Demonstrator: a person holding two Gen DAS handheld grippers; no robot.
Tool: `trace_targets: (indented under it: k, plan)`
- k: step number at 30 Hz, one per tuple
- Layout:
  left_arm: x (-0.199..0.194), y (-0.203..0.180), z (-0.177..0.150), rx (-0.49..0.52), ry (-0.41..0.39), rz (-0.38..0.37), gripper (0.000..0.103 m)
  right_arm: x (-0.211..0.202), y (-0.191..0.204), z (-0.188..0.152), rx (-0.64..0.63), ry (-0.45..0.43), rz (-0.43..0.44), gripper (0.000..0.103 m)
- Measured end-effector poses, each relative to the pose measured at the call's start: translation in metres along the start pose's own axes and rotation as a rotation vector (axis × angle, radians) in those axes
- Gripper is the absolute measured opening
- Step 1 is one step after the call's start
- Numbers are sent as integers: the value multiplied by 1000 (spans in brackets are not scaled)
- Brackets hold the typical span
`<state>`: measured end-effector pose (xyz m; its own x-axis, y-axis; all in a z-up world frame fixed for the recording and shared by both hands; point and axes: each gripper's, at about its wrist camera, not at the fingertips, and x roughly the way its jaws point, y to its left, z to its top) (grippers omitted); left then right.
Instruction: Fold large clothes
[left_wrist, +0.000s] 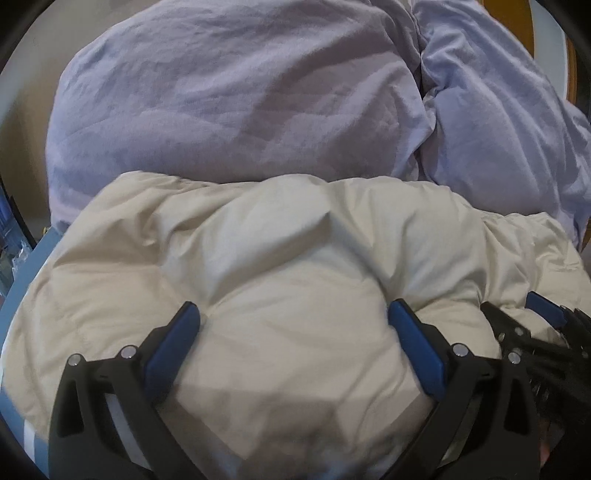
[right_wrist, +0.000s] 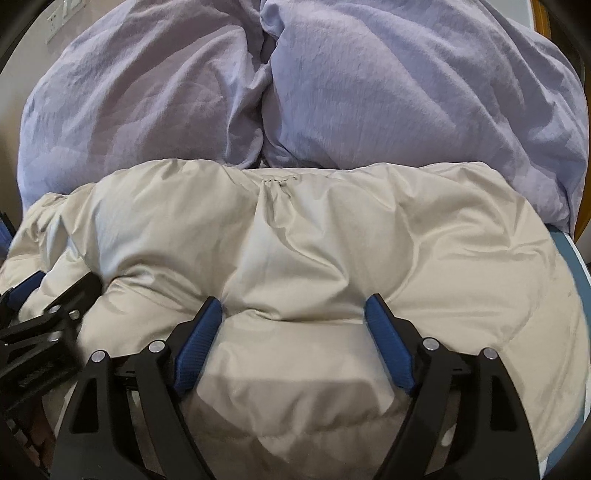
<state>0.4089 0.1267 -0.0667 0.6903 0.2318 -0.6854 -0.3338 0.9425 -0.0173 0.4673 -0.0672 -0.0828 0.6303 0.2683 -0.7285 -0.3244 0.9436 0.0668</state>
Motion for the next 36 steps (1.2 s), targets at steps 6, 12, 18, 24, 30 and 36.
trace_targets:
  k: [6, 12, 18, 24, 30, 36]
  plan:
    - [-55, 38, -7, 1, -40, 73, 101, -46, -36, -6, 82, -29, -14, 81]
    - [-94, 102, -14, -67, -35, 188, 101, -83, -94, -20, 187, -18, -128, 82]
    - [-96, 152, -33, -202, 50, 205, 101, -97, -167, -47, 382, 48, -162, 82]
    - [-74, 180, -47, -333, 143, 147, 101, -82, -195, -63, 533, 100, -52, 82]
    - [-55, 185, -59, -425, 182, 85, 97, -71, -201, -66, 586, 116, 22, 80]
    - [-51, 182, -57, -461, 158, 37, 78, -69, -202, -67, 618, 104, 115, 54]
